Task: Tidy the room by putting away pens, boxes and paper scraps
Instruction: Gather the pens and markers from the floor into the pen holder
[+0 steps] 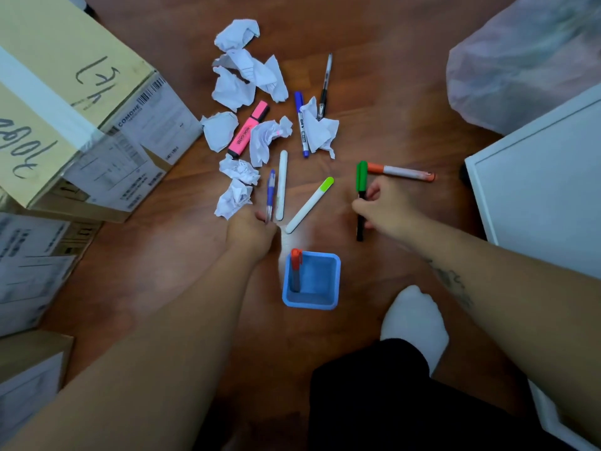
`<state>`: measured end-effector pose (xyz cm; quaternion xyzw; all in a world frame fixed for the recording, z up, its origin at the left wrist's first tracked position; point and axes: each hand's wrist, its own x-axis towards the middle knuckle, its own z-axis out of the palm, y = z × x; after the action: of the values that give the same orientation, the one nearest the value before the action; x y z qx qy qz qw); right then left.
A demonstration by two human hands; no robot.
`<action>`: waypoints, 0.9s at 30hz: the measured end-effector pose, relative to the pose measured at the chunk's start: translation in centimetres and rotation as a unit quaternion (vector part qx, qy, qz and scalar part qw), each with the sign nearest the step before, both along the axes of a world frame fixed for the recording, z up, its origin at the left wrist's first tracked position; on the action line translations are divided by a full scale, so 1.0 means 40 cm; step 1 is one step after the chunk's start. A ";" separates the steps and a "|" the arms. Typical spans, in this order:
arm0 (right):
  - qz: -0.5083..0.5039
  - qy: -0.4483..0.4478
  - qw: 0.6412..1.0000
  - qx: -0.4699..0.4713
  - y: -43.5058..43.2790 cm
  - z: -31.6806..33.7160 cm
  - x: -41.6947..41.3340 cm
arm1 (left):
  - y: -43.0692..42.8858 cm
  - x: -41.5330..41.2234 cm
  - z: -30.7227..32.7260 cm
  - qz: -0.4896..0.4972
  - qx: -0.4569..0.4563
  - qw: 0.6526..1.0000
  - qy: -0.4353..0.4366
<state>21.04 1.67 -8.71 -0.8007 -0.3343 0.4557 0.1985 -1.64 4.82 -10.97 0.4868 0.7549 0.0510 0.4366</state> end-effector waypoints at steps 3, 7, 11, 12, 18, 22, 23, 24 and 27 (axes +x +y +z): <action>-0.008 0.061 0.997 0.042 -0.004 0.040 -0.017 | -0.015 -0.010 0.054 0.031 0.023 0.997 -0.063; -0.033 0.113 0.987 0.109 -0.004 0.111 -0.049 | -0.018 -0.013 0.148 0.030 0.076 0.986 -0.148; -0.038 0.152 0.979 0.129 -0.030 0.161 -0.066 | -0.027 0.012 0.240 0.035 0.083 0.972 -0.219; -0.034 0.159 0.978 0.134 -0.036 0.169 -0.069 | -0.031 0.020 0.256 0.033 0.083 0.967 -0.237; -0.018 0.180 0.969 0.166 -0.128 0.184 -0.092 | -0.126 0.029 0.291 -0.013 0.090 0.958 -0.271; -0.008 0.164 0.973 0.163 -0.191 0.168 -0.102 | -0.194 0.018 0.268 -0.046 0.089 0.963 -0.250; -0.006 0.162 0.974 0.161 -0.206 0.163 -0.104 | -0.209 0.014 0.262 -0.047 0.089 0.964 -0.246; -0.003 0.162 0.974 0.158 -0.219 0.157 -0.107 | -0.221 0.012 0.254 -0.044 0.091 0.965 -0.241; 0.006 0.164 0.976 0.142 -0.252 0.135 -0.113 | -0.249 0.007 0.231 -0.049 0.099 0.968 -0.224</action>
<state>16.52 -8.42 -3.29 -0.6766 -0.3630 0.5299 0.3599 -1.35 -5.14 -1.74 0.5406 0.6041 0.2117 0.5459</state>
